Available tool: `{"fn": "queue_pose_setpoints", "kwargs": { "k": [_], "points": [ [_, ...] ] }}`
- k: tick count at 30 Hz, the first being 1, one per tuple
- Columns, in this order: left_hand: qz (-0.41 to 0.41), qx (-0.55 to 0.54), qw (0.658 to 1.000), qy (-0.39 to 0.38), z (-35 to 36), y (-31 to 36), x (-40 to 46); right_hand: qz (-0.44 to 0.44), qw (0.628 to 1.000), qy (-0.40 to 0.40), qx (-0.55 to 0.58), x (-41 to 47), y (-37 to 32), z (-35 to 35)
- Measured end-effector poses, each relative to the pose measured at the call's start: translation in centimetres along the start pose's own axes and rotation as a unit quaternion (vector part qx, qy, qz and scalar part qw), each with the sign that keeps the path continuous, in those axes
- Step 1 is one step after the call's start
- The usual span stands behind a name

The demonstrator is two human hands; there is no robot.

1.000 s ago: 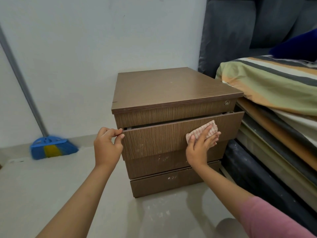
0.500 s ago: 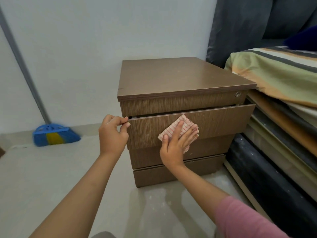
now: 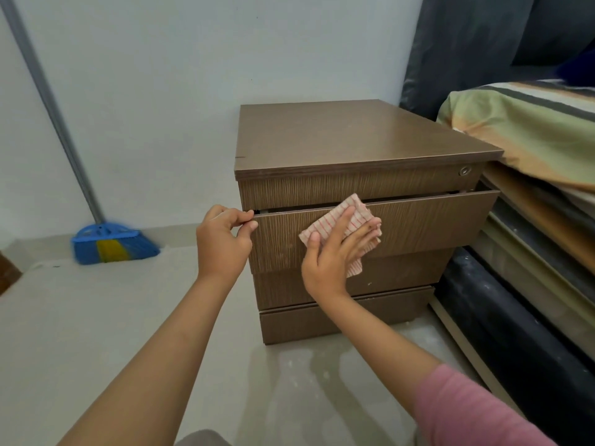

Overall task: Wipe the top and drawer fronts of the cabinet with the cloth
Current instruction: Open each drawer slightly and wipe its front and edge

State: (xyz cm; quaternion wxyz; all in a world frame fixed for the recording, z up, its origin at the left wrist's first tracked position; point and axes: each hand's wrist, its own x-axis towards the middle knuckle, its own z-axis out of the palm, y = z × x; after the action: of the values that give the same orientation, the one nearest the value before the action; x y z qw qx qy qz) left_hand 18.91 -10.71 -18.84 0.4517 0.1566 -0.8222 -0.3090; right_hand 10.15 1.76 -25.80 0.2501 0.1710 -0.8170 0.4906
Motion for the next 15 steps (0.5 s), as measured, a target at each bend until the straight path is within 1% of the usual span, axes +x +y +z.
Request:
{"fn": "queue_pose_setpoints", "kwargs": {
  "k": [4,7,11,15],
  "points": [
    [0.000,0.000,1.000,-0.006,-0.2,-0.2,0.2,-0.024,0.999,-0.021,-0.003,-2.3,-2.1,2.9],
    [0.005,-0.008,1.000,-0.007,-0.3,-0.3,0.4,-0.028,0.999,-0.017,-0.018,-3.7,-1.1,4.1],
    [-0.001,-0.026,1.000,-0.014,-0.4,-0.6,0.5,-0.037,0.998,-0.021,-0.043,-3.7,1.7,3.4],
    [-0.011,-0.045,0.999,-0.028,-0.6,-0.7,0.7,-0.013,1.000,0.006,-0.019,-2.1,1.4,2.0]
  ]
}}
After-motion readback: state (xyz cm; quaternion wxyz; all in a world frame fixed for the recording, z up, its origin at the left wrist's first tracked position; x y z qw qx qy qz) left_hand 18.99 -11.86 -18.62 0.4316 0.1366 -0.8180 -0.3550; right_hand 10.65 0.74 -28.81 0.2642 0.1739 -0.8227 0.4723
